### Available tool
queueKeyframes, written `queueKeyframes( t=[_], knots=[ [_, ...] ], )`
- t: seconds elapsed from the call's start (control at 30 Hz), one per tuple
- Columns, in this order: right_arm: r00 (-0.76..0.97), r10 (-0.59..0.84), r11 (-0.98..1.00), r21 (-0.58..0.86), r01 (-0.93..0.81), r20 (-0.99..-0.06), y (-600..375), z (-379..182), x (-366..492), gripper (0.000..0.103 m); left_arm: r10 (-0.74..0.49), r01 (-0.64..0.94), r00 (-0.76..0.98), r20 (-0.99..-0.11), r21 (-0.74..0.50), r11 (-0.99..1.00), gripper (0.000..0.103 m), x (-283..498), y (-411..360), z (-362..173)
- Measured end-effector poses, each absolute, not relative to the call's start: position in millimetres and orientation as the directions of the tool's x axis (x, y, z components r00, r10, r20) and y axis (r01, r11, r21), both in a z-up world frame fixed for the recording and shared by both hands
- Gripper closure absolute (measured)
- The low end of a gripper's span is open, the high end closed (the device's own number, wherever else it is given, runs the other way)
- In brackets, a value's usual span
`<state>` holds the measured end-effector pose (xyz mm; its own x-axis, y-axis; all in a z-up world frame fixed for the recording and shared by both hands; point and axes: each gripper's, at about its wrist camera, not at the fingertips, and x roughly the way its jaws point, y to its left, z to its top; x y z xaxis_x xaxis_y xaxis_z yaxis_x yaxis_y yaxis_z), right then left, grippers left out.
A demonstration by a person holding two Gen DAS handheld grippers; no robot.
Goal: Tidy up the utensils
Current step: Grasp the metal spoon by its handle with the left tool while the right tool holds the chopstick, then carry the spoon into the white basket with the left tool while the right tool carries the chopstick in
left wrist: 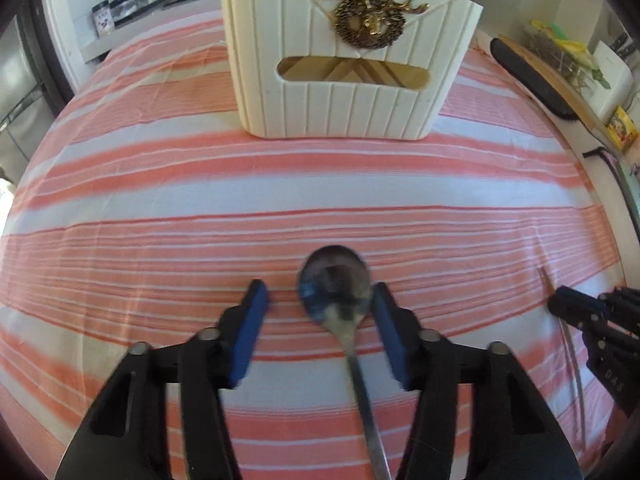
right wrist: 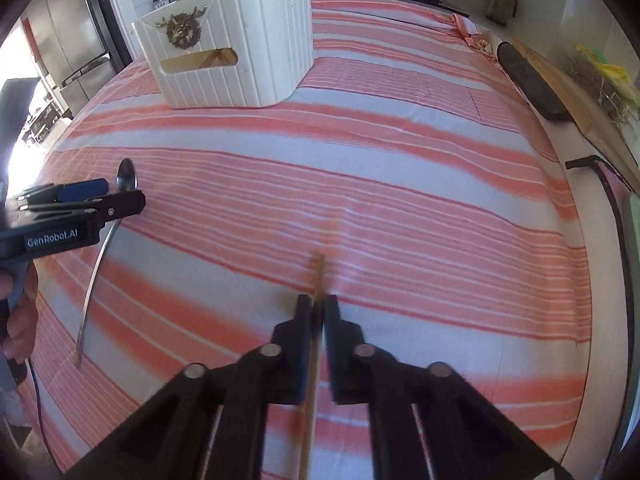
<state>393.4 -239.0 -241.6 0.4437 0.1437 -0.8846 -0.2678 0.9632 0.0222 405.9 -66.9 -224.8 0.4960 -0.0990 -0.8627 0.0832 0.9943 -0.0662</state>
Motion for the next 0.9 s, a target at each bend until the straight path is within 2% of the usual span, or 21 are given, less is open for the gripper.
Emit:
queueKeyframes(
  t=[0.13, 0.33, 0.63, 0.9],
  knots=[
    [0.468, 0.207, 0.964, 0.096, -0.248, -0.859, -239.9, -230.5, 402.8, 0.097, -0.178, 0.120, 0.505, -0.845, -0.135, 0.984, 0.067, 399.3, -58.8, -215.7],
    [0.599, 0.314, 0.945, 0.177, -0.277, -0.736, -248.0, -164.1, 373.7, 0.097, -0.259, 0.174, 0.611, -0.748, -0.192, 0.966, 0.067, 356.1, -35.5, -158.0],
    [0.742, 0.360, 0.929, 0.149, -0.338, -0.566, -241.6, -78.5, 316.6, 0.097, -0.311, 0.221, 0.738, -0.599, -0.221, 0.950, 0.067, 312.9, -10.2, -83.9],
    [0.805, 0.362, 0.932, 0.149, -0.332, -0.470, -237.0, -48.0, 323.5, 0.097, -0.315, 0.223, 0.761, -0.567, -0.227, 0.948, 0.067, 322.5, 0.4, -63.2]
  ],
)
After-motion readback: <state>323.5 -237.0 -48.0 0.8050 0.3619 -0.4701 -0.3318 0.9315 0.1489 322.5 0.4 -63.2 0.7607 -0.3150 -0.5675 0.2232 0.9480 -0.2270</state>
